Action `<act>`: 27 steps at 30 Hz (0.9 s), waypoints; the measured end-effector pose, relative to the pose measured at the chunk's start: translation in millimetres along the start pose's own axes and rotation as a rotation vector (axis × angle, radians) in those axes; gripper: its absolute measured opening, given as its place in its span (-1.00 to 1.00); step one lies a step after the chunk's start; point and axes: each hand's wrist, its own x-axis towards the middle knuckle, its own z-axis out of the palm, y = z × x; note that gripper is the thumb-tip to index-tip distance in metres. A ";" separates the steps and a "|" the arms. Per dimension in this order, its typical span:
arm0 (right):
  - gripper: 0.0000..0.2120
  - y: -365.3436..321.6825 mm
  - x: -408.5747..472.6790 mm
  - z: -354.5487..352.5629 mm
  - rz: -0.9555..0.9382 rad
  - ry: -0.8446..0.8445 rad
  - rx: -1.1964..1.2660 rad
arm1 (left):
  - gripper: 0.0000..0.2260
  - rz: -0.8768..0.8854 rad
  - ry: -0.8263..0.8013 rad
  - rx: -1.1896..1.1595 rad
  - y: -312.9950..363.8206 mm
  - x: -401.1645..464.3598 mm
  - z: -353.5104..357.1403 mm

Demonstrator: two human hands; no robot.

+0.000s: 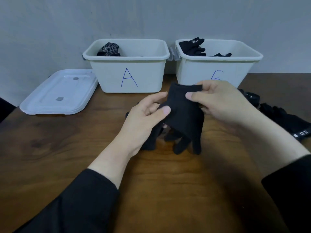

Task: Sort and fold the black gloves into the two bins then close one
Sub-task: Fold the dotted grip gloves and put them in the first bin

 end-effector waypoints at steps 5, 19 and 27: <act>-0.91 -32.1 13.2 1.0 -0.044 -0.059 -0.076 | -0.71 0.008 0.072 -0.102 3.4 -0.7 -27.7; -0.85 -94.9 52.5 27.1 -0.051 -0.113 -0.508 | -0.85 -0.017 0.402 0.573 -4.3 -9.5 -100.7; -0.88 -101.1 79.5 46.7 -0.241 0.126 -0.513 | -0.82 -0.090 0.247 0.833 -7.1 -14.1 -105.0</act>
